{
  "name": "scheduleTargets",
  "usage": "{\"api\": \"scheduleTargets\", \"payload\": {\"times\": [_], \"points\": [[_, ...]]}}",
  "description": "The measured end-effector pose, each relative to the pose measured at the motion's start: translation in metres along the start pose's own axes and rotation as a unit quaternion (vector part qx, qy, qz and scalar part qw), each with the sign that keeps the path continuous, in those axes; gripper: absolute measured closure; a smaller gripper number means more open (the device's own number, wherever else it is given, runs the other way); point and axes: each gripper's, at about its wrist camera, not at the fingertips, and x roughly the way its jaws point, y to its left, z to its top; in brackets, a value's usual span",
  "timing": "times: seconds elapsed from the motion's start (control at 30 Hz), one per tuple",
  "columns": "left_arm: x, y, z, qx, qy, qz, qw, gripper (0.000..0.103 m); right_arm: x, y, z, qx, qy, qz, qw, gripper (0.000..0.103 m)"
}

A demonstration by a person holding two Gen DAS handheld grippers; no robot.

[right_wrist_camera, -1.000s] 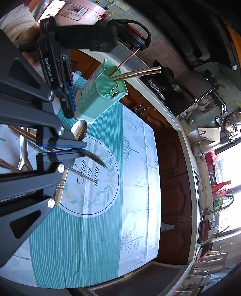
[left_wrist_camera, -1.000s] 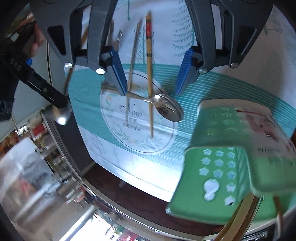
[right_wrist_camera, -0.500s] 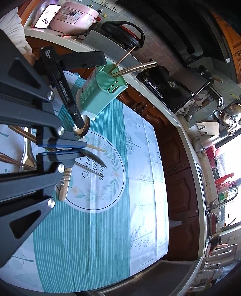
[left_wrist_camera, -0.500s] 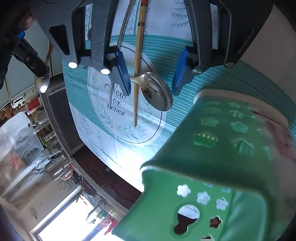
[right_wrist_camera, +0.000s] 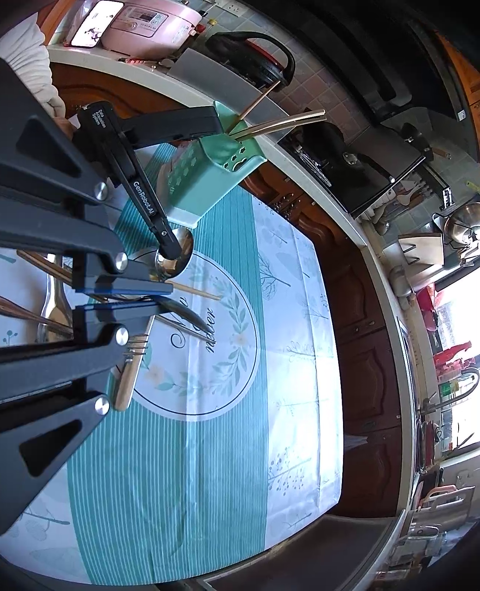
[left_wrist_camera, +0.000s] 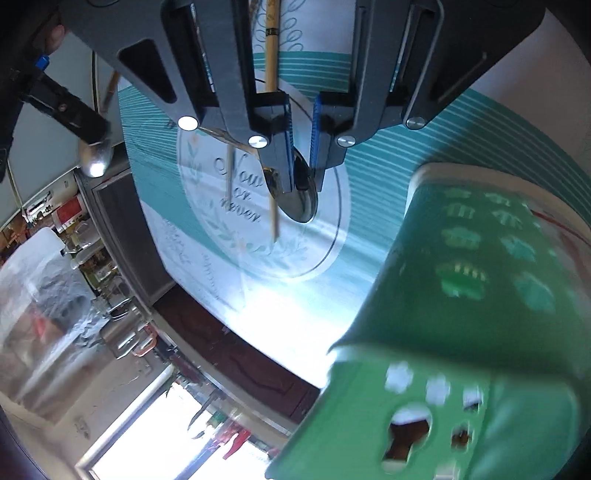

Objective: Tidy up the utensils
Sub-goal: 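Grasp a metal spoon with the left tool while the right tool holds its spoon, then carry both spoons over the green holder and open both tools to drop them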

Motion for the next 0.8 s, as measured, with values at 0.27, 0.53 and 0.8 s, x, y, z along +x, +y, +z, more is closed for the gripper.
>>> {"api": "scheduleTargets", "payload": {"times": [0.27,0.53,0.8], "points": [[-0.058,-0.058,0.002,0.145,-0.078,0.005,0.9863,0.1,-0.005,0.003,-0.003,-0.008,-0.006,-0.007,1.0,0.1],[-0.098,-0.105,0.018,0.25,-0.101,0.042,0.9621,0.102,-0.033,0.023,0.006,-0.045,-0.047,-0.014,0.998,0.1],[-0.171,-0.112,0.043,0.292,-0.11,0.064,0.9479,0.102,-0.049,0.051,0.021,-0.086,-0.079,-0.017,0.993,0.1]]}}
